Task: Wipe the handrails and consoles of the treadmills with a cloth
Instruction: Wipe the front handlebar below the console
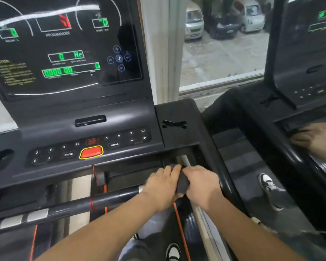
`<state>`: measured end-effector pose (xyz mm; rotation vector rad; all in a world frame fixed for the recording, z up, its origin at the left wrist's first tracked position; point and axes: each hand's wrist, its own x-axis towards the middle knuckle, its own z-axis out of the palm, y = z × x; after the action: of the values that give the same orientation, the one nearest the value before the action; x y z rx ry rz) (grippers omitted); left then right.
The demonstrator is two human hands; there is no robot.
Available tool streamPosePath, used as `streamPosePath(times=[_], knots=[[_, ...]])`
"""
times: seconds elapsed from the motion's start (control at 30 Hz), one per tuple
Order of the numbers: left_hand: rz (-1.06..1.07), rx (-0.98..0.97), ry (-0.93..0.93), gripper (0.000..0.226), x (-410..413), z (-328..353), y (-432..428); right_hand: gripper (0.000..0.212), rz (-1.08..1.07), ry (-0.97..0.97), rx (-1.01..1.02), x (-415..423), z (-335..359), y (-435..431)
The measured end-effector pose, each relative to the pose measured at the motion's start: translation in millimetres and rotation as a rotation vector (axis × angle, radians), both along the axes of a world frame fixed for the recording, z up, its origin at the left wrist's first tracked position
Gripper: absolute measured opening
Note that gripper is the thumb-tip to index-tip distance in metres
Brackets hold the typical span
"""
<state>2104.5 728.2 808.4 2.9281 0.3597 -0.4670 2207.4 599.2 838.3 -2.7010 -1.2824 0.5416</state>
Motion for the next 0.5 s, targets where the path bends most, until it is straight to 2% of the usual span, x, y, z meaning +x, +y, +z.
streamPosePath(times=[0.1,0.2,0.3,0.4,0.5], knots=[[-0.010,-0.036,-0.014,0.095,7.7,-1.8,-3.3,0.044,-0.035,0.032,-0.017,3.1,2.2,0.9],[-0.015,0.009,-0.043,0.094,-24.9,-5.8,10.8,0.060,-0.068,0.121,0.040,5.1,20.6,0.3],[0.003,0.054,-0.092,0.100,-70.5,-12.8,37.4,0.063,-0.179,0.108,0.103,21.9,43.1,-12.9],[0.063,0.060,-0.076,0.099,-99.3,-4.8,52.3,0.061,-0.402,0.096,-0.053,41.3,45.8,-35.5],[0.112,0.084,0.017,0.095,-75.3,12.4,32.8,0.053,-0.533,0.257,-0.183,47.6,36.7,-51.3]])
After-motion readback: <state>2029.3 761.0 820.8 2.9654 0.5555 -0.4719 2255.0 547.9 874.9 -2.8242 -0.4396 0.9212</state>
